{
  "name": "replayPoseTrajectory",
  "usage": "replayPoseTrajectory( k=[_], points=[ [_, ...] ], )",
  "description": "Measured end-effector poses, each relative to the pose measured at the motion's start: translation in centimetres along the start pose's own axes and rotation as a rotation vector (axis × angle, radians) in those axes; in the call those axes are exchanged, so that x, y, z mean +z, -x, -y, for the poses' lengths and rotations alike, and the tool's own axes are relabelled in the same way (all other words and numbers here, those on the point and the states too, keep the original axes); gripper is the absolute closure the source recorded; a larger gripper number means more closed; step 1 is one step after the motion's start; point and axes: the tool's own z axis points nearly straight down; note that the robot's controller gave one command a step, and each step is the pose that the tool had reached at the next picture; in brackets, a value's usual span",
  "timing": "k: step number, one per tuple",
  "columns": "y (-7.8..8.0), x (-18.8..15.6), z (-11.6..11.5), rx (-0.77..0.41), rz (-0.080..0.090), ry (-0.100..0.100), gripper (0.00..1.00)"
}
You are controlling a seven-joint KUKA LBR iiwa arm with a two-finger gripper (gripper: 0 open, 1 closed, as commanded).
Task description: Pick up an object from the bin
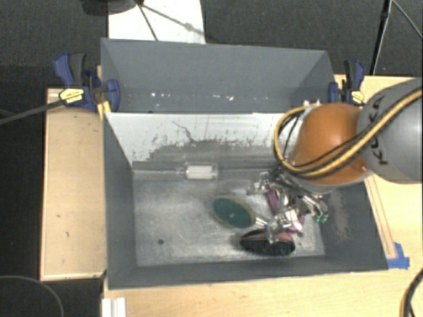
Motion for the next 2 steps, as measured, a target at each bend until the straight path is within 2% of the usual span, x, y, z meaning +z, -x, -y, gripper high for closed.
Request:
replayPoseTrajectory(
  k=[1,2],
  points=[
    [-1.27,-0.01,-5.86,-0.364,-0.009,-0.005,0.00],
    [-1.06,0.09,-5.57,-0.491,-0.008,-0.003,0.00]
  ],
)
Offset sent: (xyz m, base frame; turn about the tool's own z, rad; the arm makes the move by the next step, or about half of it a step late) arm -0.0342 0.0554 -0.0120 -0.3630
